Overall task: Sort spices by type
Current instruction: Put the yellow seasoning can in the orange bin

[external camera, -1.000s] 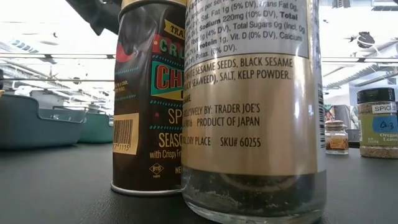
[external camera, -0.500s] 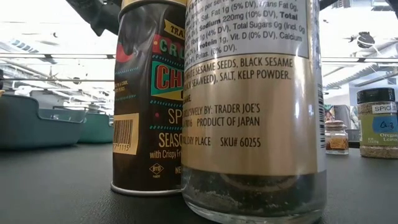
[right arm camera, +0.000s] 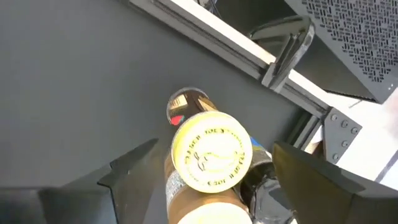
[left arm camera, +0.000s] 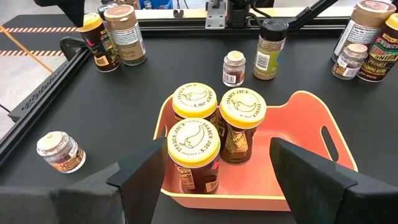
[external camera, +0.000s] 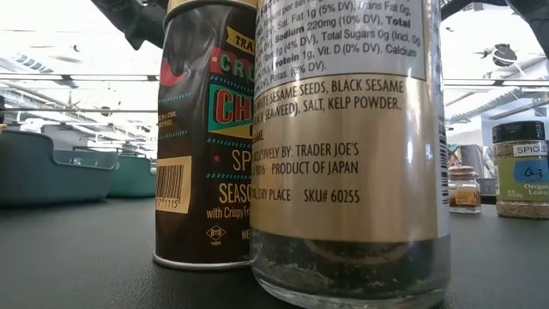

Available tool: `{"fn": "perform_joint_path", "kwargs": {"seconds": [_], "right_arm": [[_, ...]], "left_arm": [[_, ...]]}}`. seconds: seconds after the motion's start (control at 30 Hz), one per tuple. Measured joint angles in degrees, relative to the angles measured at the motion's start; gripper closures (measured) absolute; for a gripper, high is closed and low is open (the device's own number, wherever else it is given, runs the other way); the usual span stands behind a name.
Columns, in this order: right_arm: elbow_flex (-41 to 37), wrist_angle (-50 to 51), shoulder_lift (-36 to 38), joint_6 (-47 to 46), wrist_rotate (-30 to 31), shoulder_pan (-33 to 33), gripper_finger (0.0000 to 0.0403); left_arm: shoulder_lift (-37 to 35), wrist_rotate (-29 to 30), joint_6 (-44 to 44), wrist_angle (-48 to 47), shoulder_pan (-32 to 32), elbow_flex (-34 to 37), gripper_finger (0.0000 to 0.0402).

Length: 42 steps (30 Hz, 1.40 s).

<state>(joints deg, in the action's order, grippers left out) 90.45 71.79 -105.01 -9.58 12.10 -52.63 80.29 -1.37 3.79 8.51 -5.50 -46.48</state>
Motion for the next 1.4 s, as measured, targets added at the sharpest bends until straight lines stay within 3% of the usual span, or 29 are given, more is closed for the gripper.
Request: {"fn": "perform_joint_path", "kwargs": {"seconds": [1.13,1.4], "right_arm": [[-8.9,-6.1,0.1,7.8,-1.7,-0.7,0.0101],[-8.9,-8.0,0.1,9.2,-1.7,-0.7,0.0147]], "left_arm": [[0.0,0.0,-0.1,0.0,0.0,0.0,0.0116],[0.0,0.0,-0.4,0.0,0.0,0.0,0.0116]]}}
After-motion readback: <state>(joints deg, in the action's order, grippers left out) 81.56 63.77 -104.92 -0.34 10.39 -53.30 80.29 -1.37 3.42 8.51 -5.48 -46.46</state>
